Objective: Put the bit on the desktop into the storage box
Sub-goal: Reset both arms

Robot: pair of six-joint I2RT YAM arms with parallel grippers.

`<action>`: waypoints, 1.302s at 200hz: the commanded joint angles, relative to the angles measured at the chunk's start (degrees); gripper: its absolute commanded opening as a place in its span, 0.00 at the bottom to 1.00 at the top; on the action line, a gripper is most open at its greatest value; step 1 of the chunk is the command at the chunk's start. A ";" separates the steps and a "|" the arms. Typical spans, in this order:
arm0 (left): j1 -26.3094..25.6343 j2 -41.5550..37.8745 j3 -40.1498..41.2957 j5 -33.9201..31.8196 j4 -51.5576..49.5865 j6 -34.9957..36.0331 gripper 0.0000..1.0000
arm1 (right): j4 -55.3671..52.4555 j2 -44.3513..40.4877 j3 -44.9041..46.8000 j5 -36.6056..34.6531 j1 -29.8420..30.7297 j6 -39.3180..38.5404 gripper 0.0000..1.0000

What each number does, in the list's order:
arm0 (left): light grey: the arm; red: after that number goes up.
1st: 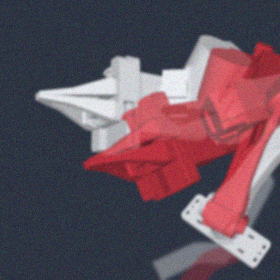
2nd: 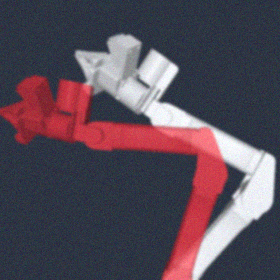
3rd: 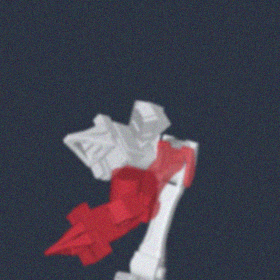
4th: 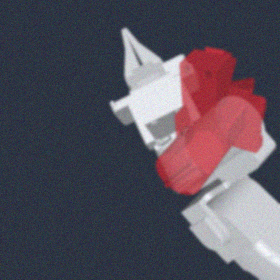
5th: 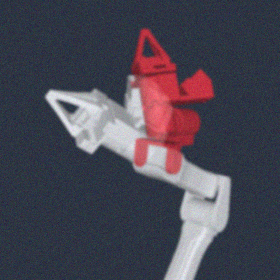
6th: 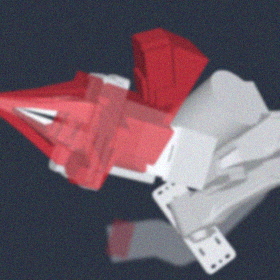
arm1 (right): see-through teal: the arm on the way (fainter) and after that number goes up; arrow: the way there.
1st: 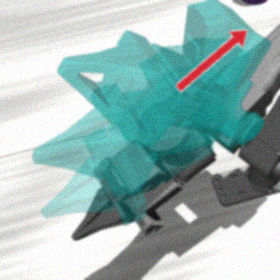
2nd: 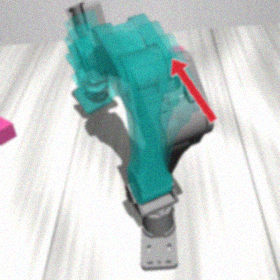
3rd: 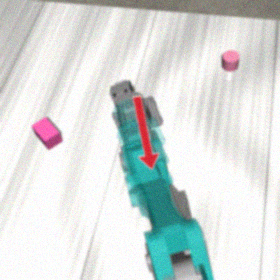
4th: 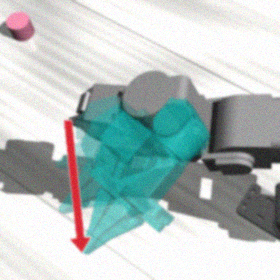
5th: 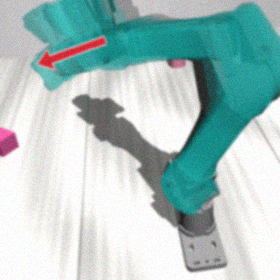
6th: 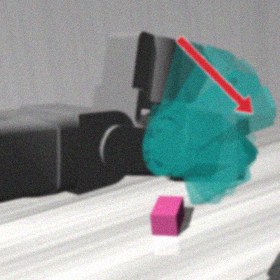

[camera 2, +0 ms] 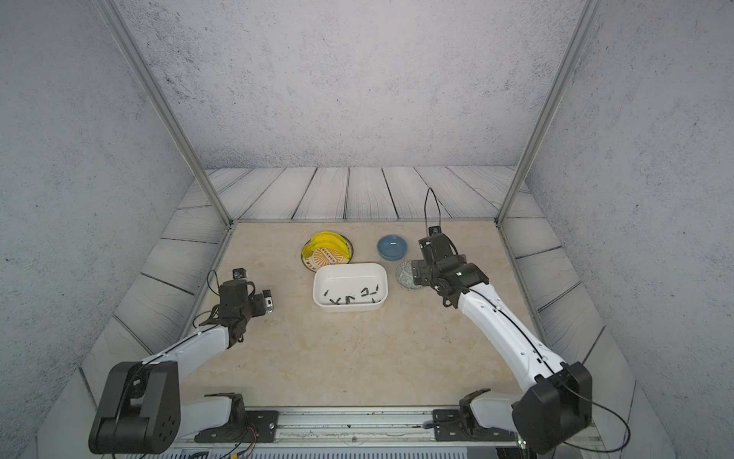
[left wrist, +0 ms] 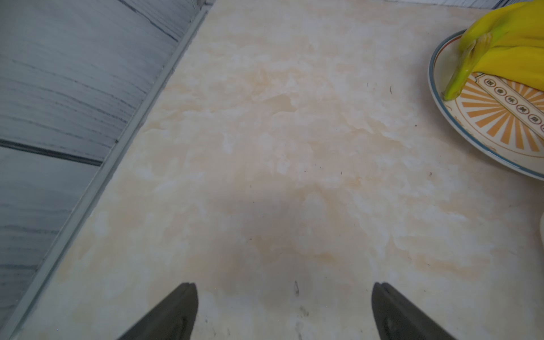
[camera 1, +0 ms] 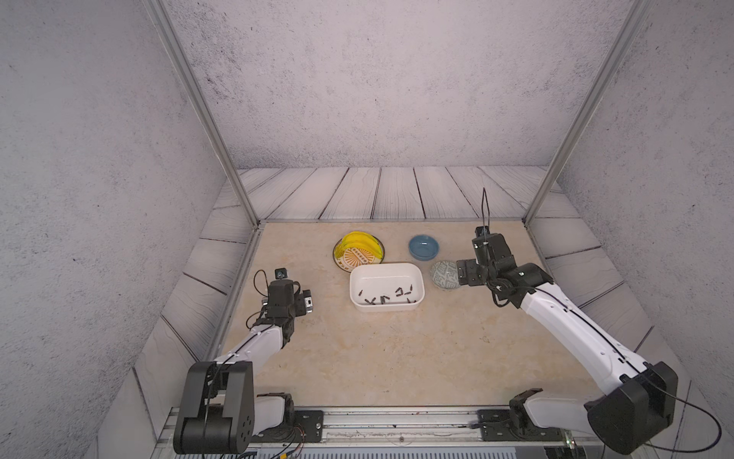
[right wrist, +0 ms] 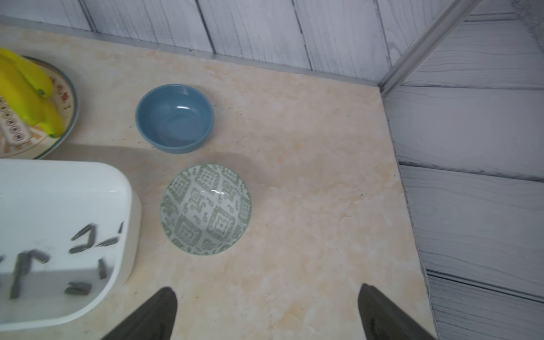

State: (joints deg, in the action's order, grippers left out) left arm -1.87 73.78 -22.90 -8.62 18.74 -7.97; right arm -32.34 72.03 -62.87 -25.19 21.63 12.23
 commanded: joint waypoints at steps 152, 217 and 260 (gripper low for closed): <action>0.83 13.76 -2.81 4.14 24.30 7.62 0.98 | 79.32 12.39 40.41 -1.30 -14.24 -8.37 1.00; 0.85 13.76 -2.93 4.15 24.15 7.60 0.98 | 88.82 18.03 42.11 1.17 -15.12 -9.64 1.00; 0.99 13.93 -3.23 4.33 23.66 7.35 0.98 | 81.09 15.98 39.91 1.20 -15.31 -8.56 1.00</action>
State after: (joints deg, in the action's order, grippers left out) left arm -1.34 88.01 -24.93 -3.84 42.85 -0.27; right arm 50.74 88.71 -21.91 -24.27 6.59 3.01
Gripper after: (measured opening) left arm 0.984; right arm 0.999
